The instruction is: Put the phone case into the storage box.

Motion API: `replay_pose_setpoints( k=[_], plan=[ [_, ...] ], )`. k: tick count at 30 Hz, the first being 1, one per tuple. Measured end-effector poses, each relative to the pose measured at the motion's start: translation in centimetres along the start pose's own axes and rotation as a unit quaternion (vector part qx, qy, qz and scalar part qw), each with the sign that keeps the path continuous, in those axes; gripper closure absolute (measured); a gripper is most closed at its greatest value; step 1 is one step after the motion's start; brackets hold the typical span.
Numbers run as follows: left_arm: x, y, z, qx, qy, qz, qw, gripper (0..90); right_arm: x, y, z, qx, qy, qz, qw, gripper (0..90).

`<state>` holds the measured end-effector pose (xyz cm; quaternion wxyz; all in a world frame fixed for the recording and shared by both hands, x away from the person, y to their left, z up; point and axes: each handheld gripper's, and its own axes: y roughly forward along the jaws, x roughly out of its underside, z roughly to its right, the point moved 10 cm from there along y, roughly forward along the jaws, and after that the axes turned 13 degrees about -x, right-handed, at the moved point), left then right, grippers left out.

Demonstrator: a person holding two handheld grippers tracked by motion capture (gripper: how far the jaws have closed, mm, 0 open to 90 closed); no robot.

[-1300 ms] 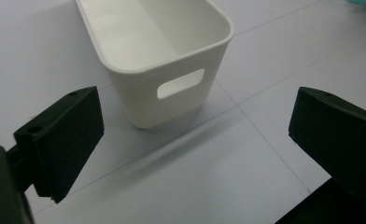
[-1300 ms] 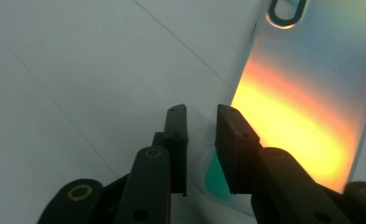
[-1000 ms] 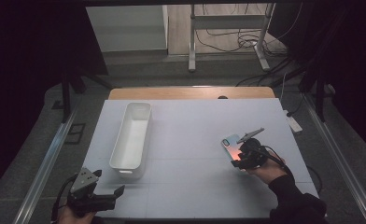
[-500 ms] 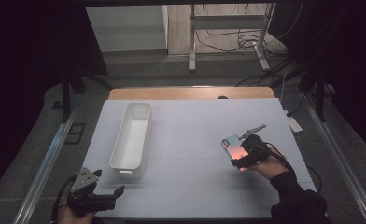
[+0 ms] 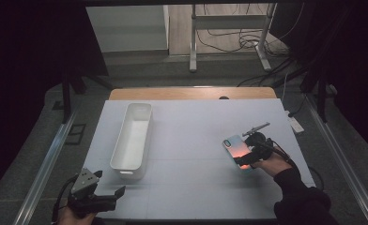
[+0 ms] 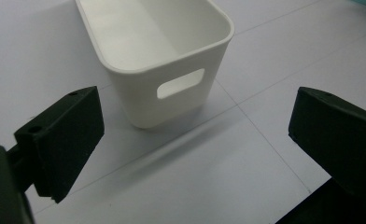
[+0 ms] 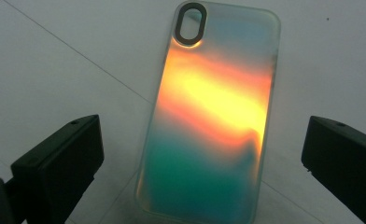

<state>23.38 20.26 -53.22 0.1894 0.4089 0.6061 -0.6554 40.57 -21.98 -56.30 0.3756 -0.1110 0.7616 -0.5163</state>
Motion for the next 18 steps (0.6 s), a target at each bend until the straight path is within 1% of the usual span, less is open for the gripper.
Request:
replay_pose_setpoints(
  k=[2, 5, 8, 10, 18],
  plan=[
    [0.0, -0.01, -0.01, 0.0, 0.0, 0.0, 1.0, 4.3, -0.07, -0.1, 0.16, 0.003, 0.0, -0.002, 1.0, 0.0],
    [0.0, 0.0, 0.0, 0.0, 0.0, 0.0, 1.0, 4.3, -0.23, -0.2, 0.28, 0.0, 0.004, 0.001, 1.0, 0.0],
    [0.0, -0.01, -0.01, 0.0, 0.0, 0.0, 1.0, 4.3, -0.21, -0.2, 0.46, 0.004, 0.008, 0.001, 1.0, 0.0],
    [0.0, 0.0, -0.01, 0.0, 0.0, 0.0, 1.0, 4.3, -0.07, -0.08, 0.64, 0.006, 0.009, -0.004, 0.9999, 0.0],
    [0.0, 0.0, 0.0, 0.0, 0.0, 0.0, 1.0, 4.3, 0.73, 0.77, 0.69, -0.002, 0.019, -0.021, 0.9996, 0.0]
  ],
)
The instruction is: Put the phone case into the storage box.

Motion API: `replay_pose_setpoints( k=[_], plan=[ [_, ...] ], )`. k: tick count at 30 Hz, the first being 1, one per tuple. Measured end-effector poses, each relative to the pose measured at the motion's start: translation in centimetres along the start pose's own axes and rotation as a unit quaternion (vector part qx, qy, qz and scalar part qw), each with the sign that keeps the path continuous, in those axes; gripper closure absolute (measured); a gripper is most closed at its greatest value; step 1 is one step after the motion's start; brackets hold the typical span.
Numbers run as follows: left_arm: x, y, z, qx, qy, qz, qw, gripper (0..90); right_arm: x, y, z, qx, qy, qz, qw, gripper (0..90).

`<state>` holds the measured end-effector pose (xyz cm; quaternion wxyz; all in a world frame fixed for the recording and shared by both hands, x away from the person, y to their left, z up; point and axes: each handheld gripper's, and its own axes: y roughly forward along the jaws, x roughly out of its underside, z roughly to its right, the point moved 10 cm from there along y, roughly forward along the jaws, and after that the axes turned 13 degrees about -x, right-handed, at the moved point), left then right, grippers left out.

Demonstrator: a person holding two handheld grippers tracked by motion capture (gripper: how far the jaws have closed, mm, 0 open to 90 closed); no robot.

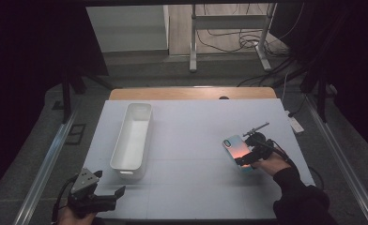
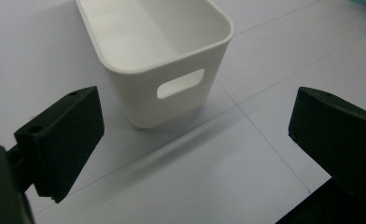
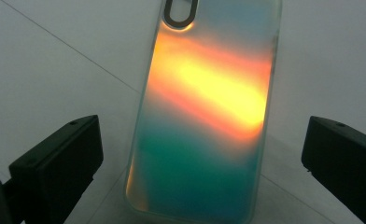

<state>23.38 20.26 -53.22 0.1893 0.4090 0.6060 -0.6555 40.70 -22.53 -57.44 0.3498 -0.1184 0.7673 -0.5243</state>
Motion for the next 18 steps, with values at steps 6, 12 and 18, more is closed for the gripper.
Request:
replay_pose_setpoints(
  k=[6, 12, 18],
  plan=[
    [0.0, 0.0, 0.0, 0.0, -0.001, 0.0, 1.0, 4.3, 0.7, 1.0, 0.3, 0.002, 0.005, -0.014, 0.9999, 0.0],
    [0.0, 0.0, 0.0, 0.0, -0.001, 0.0, 1.0, 4.3, 1.2, 1.8, 0.5, 0.005, 0.006, -0.03, 0.9995, 0.0],
    [0.0, 0.0, 0.0, 0.0, 0.0, 0.0, 1.0, 4.3, 1.3, 2.3, 0.7, 0.009, 0.012, -0.04, 0.9991, 0.0]
  ],
)
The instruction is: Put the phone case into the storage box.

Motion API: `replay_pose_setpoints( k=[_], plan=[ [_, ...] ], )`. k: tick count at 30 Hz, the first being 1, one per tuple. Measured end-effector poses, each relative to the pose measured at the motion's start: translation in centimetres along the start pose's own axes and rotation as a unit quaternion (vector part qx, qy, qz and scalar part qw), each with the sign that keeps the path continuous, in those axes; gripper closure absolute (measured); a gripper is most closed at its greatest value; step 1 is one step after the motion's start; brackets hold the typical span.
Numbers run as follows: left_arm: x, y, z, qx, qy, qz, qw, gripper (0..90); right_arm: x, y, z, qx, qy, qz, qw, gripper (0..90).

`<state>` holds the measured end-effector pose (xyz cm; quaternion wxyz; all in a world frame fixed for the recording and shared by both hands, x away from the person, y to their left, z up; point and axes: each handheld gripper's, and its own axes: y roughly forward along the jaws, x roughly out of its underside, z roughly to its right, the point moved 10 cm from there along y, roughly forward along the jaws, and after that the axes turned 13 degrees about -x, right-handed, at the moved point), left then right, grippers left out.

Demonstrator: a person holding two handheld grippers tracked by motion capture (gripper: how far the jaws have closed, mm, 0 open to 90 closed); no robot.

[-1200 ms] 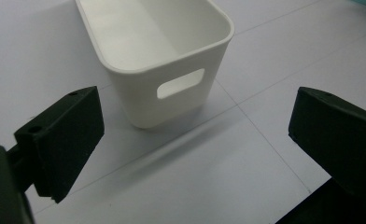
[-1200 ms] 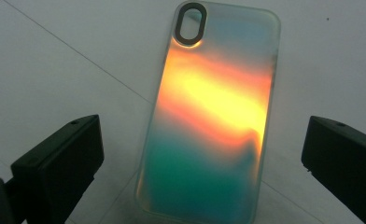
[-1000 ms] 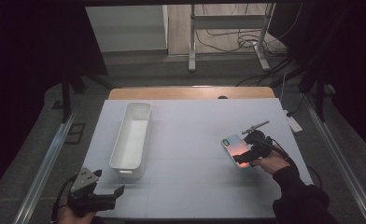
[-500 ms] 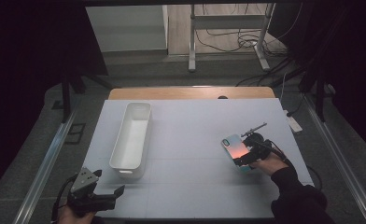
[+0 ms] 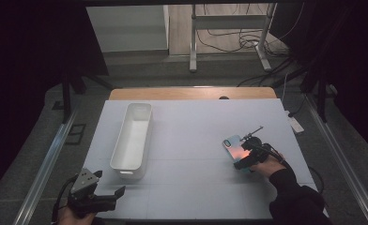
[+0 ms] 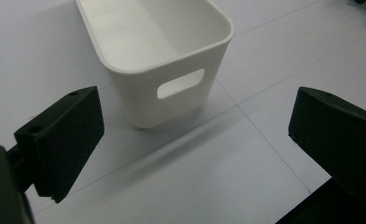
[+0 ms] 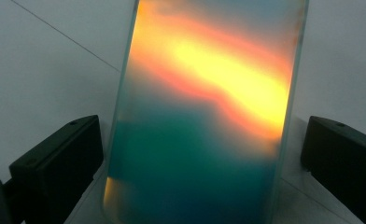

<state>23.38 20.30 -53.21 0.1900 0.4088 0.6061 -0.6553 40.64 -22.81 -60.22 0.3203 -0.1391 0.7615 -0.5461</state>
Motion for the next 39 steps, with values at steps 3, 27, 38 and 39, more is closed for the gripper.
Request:
replay_pose_setpoints(
  k=[3, 27, 38, 39],
  plan=[
    [0.0, 0.0, 0.0, 0.0, 0.0, 0.0, 1.0, 4.3, 0.04, 0.02, 0.05, 0.004, -0.003, -0.004, 1.0, 0.0],
    [0.02, -0.01, 0.0, -0.001, 0.001, 0.0, 1.0, 4.3, 0.03, -0.6, -0.02, 0.009, -0.003, -0.023, 0.9997, 17.3],
    [0.0, -0.03, 0.04, -0.003, 0.004, 0.001, 1.0, 5.1, 0.2, -0.78, -0.04, 0.004, -0.012, -0.007, 0.9999, 17.2],
    [-0.01, -0.04, 0.04, -0.004, 0.004, 0.002, 1.0, 5.1, 0.23, -0.82, -0.03, 0.002, -0.01, -0.007, 0.9999, 17.3]
  ],
)
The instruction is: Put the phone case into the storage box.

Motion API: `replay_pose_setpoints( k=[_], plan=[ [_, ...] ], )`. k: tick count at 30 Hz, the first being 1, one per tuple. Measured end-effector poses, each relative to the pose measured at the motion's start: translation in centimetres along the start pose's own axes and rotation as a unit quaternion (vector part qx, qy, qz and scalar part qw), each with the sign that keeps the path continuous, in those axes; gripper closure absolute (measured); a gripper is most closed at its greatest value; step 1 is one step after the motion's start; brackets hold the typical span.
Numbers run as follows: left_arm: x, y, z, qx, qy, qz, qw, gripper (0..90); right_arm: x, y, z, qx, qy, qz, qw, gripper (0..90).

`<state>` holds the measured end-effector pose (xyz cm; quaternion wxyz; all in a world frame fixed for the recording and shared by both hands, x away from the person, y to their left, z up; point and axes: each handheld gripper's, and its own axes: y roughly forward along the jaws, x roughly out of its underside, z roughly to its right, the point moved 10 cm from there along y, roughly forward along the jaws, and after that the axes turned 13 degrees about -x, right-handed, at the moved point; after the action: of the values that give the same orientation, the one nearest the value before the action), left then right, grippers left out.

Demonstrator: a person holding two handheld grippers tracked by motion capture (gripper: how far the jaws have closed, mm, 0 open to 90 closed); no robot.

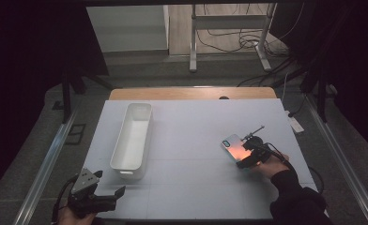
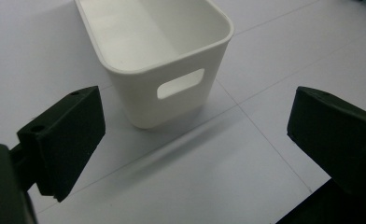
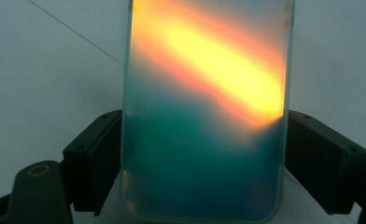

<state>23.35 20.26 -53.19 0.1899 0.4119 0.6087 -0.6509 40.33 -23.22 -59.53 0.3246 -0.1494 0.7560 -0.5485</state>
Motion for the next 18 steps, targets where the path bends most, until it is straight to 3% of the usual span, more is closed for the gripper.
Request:
replay_pose_setpoints(
  k=[7, 13, 18],
  plan=[
    [-0.2, -0.3, -0.1, 0.006, -0.01, 0.012, 0.9999, 3.0, -0.2, -0.5, -0.5, 0.002, -0.017, 0.016, 0.9997, 17.2],
    [-0.2, -0.3, 0.1, 0.017, -0.001, 0.013, 0.9998, 3.0, -0.5, -1.0, -0.9, -0.001, -0.031, 0.032, 0.999, 17.2],
    [-0.2, -0.3, 0.3, 0.026, 0.002, 0.012, 0.9996, 2.9, -0.6, -1.6, -1.4, -0.018, -0.046, 0.049, 0.9976, 17.2]
  ],
)
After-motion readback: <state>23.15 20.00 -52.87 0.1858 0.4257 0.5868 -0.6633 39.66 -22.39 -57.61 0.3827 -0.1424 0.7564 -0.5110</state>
